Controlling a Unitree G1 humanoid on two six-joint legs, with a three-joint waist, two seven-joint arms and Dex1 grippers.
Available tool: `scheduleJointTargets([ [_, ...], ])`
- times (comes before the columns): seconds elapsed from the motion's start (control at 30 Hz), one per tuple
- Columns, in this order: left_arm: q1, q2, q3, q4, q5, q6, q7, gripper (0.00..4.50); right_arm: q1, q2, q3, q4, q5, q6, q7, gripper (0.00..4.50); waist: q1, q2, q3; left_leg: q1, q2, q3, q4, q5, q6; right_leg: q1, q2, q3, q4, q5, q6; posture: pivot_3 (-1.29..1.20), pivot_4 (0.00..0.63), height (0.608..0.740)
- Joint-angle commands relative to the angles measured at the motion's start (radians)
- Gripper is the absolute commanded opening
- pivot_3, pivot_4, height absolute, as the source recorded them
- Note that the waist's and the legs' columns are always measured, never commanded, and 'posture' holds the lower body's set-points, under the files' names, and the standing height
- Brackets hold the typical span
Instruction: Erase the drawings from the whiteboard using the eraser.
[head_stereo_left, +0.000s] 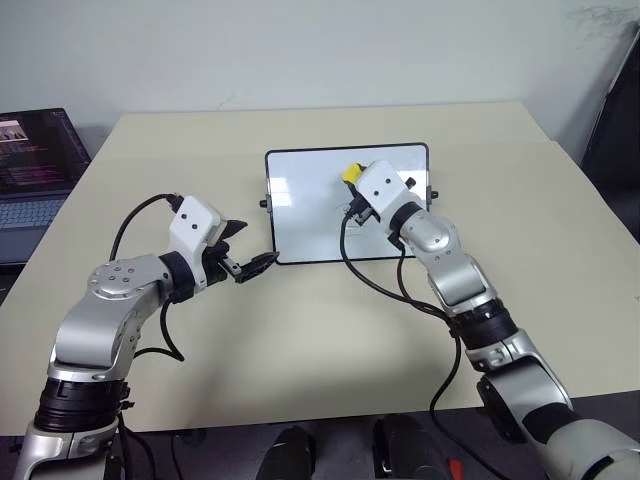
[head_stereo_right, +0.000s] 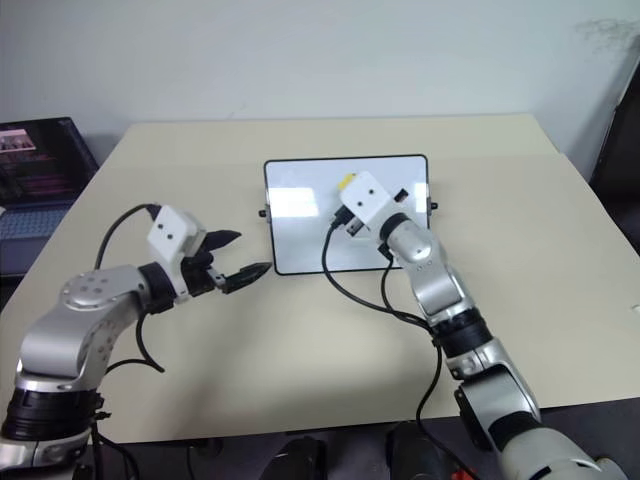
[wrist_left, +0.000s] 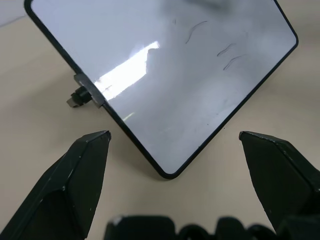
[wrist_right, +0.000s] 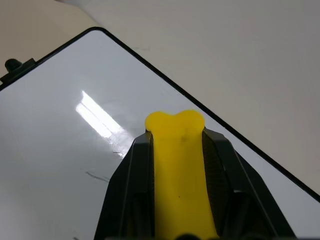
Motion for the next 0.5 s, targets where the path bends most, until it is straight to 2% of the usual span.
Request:
scheduleJointTargets([
  [0.03, -0.012, 0.018, 0.006, -0.013, 0.009, -0.016, -0.010, 4.50, -0.038, 0.018, 0.007, 0.093, -0.016, -0.082, -0.014, 0.99, -0.001, 0.000, 0.000, 0.000, 0.000, 0.000, 0.000, 0.000, 0.000, 0.000, 0.000, 0.000, 0.000, 0.000, 0.000, 0.00, 0.150, 0.740],
  [0.2, -0.012, 0.017, 0.007, -0.013, 0.012, -0.017, -0.014, 4.50, -0.028, 0.045, 0.051, 0.174, -0.044, -0.115, 0.017, 0.99, -0.004, 0.000, 0.000, 0.000, 0.000, 0.000, 0.000, 0.000, 0.000, 0.000, 0.000, 0.000, 0.000, 0.000, 0.000, 0.00, 0.150, 0.740],
  [0.5, -0.008, 0.011, 0.010, -0.020, 0.014, -0.015, -0.014, 4.50, -0.002, 0.060, 0.094, 0.165, -0.083, -0.070, 0.065, 0.99, -0.005, 0.000, 0.000, 0.001, 0.000, 0.000, 0.001, 0.000, 0.000, 0.000, 0.000, 0.001, 0.001, 0.000, 0.000, 0.00, 0.150, 0.740],
])
